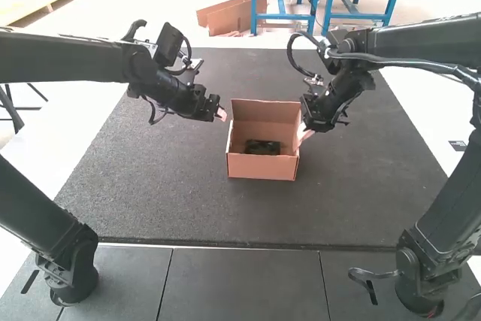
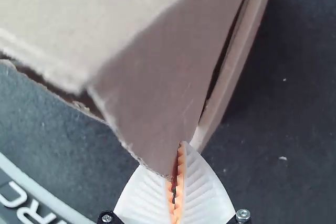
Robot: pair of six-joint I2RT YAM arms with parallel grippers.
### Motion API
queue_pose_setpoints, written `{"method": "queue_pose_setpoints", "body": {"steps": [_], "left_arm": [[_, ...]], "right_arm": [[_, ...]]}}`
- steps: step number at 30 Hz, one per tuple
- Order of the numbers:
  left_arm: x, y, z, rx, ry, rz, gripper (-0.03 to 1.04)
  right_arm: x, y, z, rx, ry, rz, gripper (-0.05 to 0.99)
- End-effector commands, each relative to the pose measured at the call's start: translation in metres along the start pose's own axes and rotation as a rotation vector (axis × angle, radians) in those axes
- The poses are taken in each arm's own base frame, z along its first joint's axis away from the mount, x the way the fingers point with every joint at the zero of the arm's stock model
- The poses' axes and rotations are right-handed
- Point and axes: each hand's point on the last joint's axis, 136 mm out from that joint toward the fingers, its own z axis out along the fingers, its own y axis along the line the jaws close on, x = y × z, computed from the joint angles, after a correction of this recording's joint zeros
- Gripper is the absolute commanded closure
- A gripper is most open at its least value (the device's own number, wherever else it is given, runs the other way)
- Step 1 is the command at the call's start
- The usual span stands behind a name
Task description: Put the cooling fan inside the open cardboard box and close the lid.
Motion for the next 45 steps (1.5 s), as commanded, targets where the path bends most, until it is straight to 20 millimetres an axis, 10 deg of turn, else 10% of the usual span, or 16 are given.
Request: {"method": "queue_pose_setpoints", "body": {"steps": [1, 9, 19, 31, 45], "left_arm": [[-0.006, -0.001, -0.012, -0.027, -0.04, 0.022, 0.04], [-0.039, 0.012, -0.029, -0.12, -0.15, 0.034, 0.04], [-0.101, 0.01, -0.056, -0.163, -0.321, 0.051, 0.04], [-0.097, -0.037, -0.016, -0.072, -0.264, 0.12, 0.04], [-0.09, -0.045, 0.031, -0.059, -0.16, 0.122, 0.04]], "right_arm": [[0.001, 0.004, -0.006, 0.005, -0.012, -0.022, 0.93], [-0.028, 0.012, -0.028, -0.016, -0.122, -0.028, 0.02], [-0.054, -0.014, -0.084, 0.103, -0.359, -0.029, 0.02], [-0.062, -0.117, -0.148, 0.472, -0.605, 0.071, 0.02], [-0.058, -0.116, -0.149, 0.342, -0.622, 0.108, 0.02]]}}
